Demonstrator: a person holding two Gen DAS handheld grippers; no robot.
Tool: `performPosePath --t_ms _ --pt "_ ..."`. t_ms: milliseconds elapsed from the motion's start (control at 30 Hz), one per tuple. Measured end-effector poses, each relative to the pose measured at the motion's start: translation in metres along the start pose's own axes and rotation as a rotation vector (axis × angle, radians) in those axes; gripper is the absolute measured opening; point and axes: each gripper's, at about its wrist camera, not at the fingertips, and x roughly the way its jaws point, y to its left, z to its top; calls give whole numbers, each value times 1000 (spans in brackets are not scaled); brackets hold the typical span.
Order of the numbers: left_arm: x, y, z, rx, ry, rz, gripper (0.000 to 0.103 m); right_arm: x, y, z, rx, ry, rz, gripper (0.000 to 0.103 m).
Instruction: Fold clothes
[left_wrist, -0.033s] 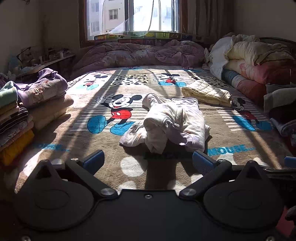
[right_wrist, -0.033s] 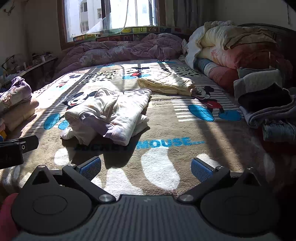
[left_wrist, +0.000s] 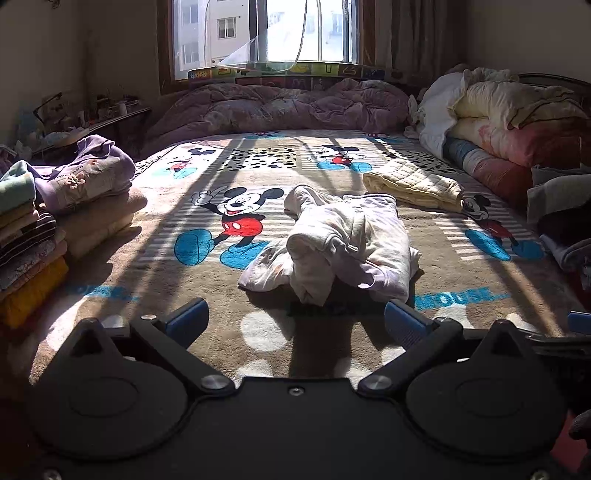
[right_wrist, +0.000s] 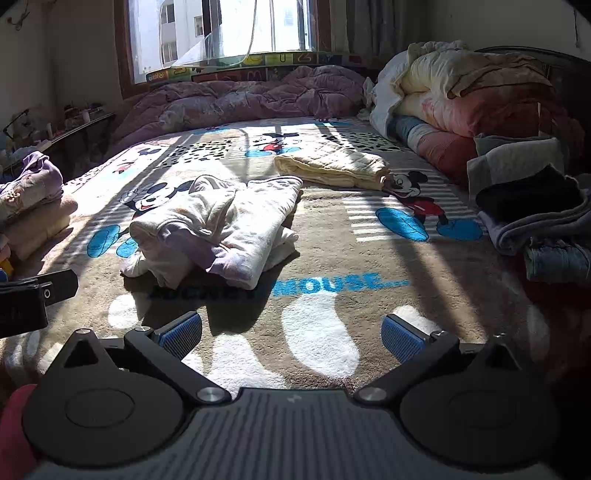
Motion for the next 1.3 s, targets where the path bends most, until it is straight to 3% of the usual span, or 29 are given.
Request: performPosePath --t_ms 1300 --pt "25 6 -9 -12 64 -15 103 19 6 -3 -33 45 -26 102"
